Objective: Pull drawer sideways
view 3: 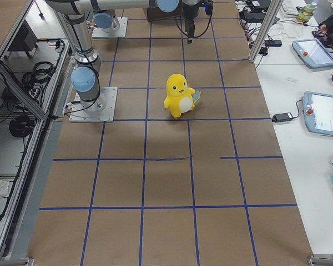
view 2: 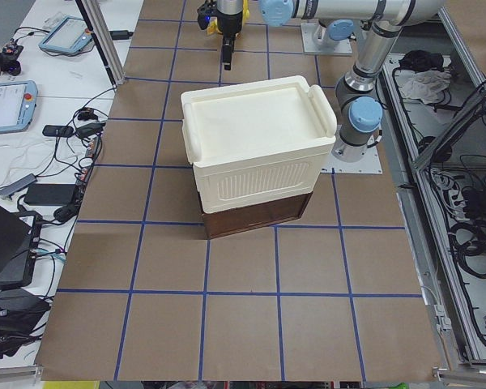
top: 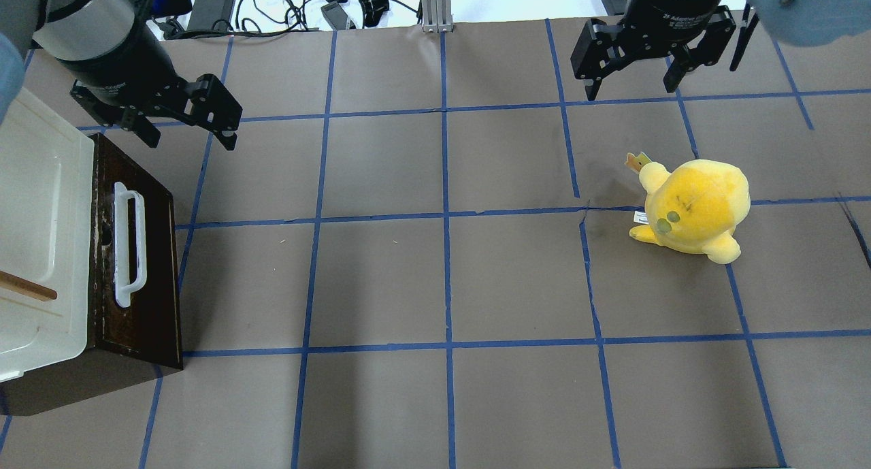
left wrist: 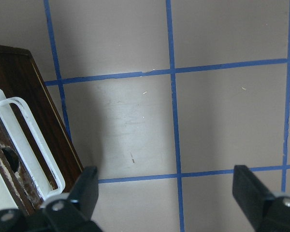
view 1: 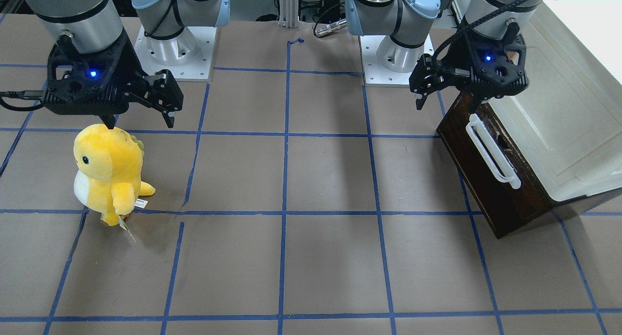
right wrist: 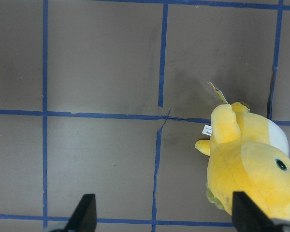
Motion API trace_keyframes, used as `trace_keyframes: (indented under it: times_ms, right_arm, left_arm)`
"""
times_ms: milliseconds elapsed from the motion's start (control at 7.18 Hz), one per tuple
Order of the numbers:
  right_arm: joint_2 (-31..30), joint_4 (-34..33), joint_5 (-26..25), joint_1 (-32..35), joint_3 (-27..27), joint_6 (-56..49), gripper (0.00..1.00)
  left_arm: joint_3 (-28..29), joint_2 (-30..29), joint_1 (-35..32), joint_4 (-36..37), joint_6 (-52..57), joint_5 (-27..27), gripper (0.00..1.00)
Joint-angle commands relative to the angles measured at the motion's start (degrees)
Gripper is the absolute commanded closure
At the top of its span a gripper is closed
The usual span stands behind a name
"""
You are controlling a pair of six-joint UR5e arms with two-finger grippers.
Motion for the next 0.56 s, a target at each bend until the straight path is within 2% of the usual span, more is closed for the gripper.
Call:
trace_keyframes:
  times_ms: [0, 418]
  right_arm:
    - [0.0, 0.0, -0.1, 0.0, 0.0, 0.0, 0.00]
    - [0.0, 0.0, 0.0, 0.0, 0.0, 0.0, 0.00]
  left_arm:
    - [-0.1, 0.0, 0.0, 0.0, 0.0, 0.1, 0.00]
    - [-0.1, 0.1, 0.0, -0.1, 0.0, 0.2, 0.00]
